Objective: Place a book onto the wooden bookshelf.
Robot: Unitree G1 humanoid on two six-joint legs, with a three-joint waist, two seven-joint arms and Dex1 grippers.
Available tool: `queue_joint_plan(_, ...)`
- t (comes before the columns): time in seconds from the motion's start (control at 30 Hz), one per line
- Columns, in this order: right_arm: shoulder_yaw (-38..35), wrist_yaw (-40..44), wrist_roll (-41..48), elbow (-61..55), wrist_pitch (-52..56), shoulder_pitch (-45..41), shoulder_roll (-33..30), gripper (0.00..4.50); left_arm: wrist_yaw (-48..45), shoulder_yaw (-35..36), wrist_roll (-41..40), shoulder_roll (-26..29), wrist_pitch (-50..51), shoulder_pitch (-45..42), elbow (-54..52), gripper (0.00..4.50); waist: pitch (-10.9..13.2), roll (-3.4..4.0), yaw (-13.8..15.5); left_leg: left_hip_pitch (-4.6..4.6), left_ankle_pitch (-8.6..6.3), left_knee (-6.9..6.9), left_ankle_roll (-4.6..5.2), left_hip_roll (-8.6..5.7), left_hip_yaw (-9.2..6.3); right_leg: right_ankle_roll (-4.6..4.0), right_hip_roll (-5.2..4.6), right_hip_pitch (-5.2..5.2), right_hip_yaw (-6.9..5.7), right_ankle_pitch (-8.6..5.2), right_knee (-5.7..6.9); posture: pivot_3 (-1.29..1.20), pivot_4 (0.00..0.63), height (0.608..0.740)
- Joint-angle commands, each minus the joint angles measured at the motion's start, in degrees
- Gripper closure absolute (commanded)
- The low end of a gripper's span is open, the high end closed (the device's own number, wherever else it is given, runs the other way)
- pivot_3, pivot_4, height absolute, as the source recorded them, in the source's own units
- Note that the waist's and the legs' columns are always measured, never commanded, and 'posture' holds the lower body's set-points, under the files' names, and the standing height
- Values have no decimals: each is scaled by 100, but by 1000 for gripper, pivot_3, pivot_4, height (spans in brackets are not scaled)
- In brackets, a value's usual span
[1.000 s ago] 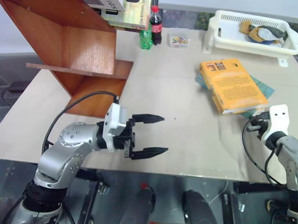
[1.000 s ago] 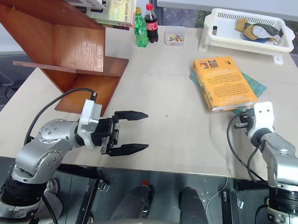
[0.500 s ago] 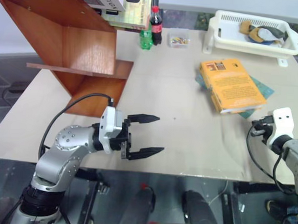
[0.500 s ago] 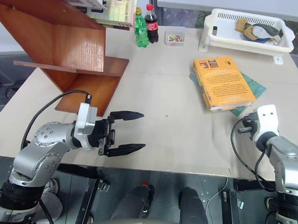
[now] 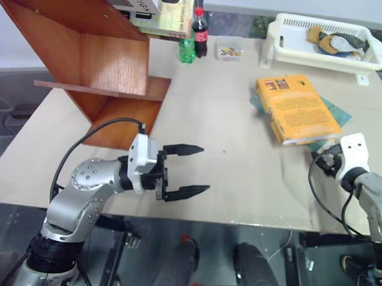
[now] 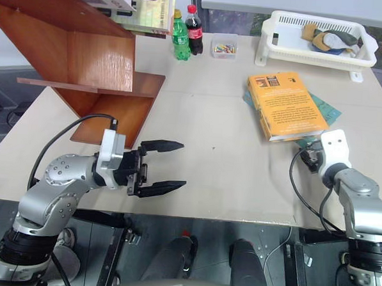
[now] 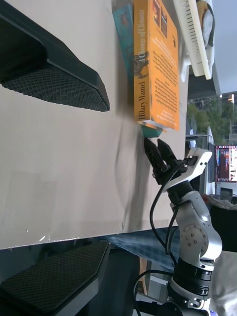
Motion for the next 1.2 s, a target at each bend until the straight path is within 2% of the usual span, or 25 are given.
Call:
queue_joint_plan(0.03,-73,12,85,-126,-81,-128,45,2375,43,7,7,35,-24,-58,-185,0,0,0,2,0,0,0,0,0,0,0,0,0,0,0,0,0,150,740)
queue_joint_plan(0.1,-87,10,113,-126,-43,-150,86,3182,61,5,9,24,-10,-59,-204,0,0,0,3,0,0,0,0,-1,-1,0,-1,0,0,0,0,0,150,740)
queue_joint_plan(0.13,-82,12,107,-120,-33,-155,91,3831,72,3,11,20,-4,-61,-213,0,0,0,3,0,0,0,0,-1,-3,0,-1,0,0,0,0,0,150,740)
queue_joint_plan(0.2,-76,14,95,-117,-14,-150,89,4483,91,1,8,19,4,-57,-231,0,0,0,4,0,0,0,0,-1,-3,0,-1,0,0,0,0,0,150,740)
queue_joint_plan(0.5,-47,131,141,-202,-22,-46,69,4483,68,16,46,34,-60,5,-200,0,0,0,4,0,0,0,0,-1,-1,0,-1,0,0,0,0,0,150,740)
queue_joint_plan(0.73,281,876,642,-988,95,357,41,4483,31,25,72,30,-93,0,-113,0,0,0,-3,1,0,0,0,1,-6,0,0,0,0,0,0,0,150,740)
queue_joint_plan(1.2,702,1152,1142,-2143,581,1017,20,4483,313,-15,95,-70,150,-204,53,0,0,0,10,1,0,0,0,2,-15,0,-1,0,-1,0,0,0,150,740)
